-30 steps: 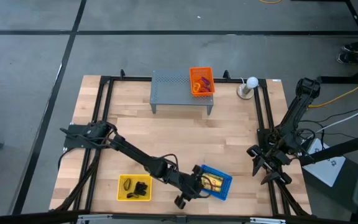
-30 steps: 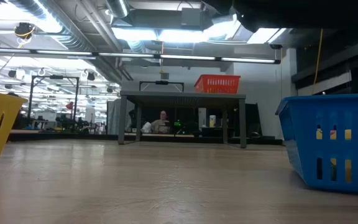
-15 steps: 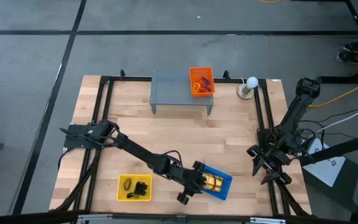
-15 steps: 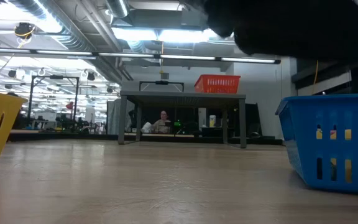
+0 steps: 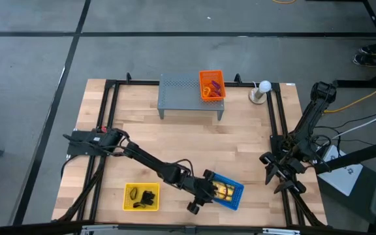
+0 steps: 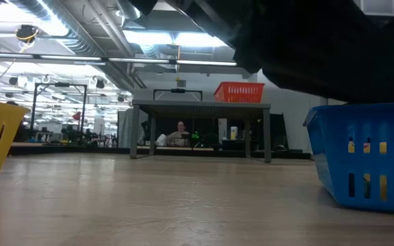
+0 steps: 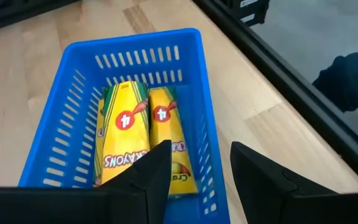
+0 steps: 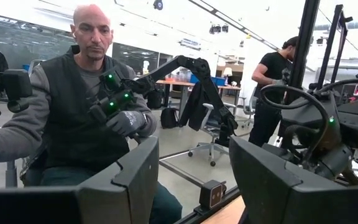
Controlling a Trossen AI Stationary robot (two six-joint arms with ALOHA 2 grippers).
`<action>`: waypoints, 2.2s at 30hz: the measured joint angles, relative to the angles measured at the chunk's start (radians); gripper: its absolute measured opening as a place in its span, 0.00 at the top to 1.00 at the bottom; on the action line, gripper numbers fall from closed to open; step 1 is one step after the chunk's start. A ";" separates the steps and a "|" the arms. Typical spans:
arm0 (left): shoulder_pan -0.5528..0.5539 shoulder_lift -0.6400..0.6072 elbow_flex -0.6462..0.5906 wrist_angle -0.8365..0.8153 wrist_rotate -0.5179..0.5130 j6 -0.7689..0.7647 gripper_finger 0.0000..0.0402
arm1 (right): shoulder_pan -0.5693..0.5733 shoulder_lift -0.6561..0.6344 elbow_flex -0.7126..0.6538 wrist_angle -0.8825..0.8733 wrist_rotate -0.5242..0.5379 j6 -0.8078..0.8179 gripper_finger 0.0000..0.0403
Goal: Pick & Place Office Desk Supplies
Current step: Put the blue basket onto the shelf
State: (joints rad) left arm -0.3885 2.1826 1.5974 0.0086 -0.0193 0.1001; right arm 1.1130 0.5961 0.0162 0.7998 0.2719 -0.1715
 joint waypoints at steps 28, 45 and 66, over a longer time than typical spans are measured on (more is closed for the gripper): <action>0.008 0.006 0.000 0.009 0.038 0.129 0.98 | 0.001 0.000 0.000 -0.001 0.000 0.007 0.51; 0.006 -0.008 0.096 -0.223 0.048 0.152 0.99 | 0.001 0.000 0.000 -0.003 0.000 0.035 0.51; 0.026 0.023 0.094 -0.239 0.039 0.127 0.76 | 0.001 0.000 0.000 -0.001 0.000 0.033 0.51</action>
State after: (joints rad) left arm -0.3622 2.2055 1.6913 -0.2300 0.0192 0.2275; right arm 1.1137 0.5964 0.0162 0.7990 0.2718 -0.1383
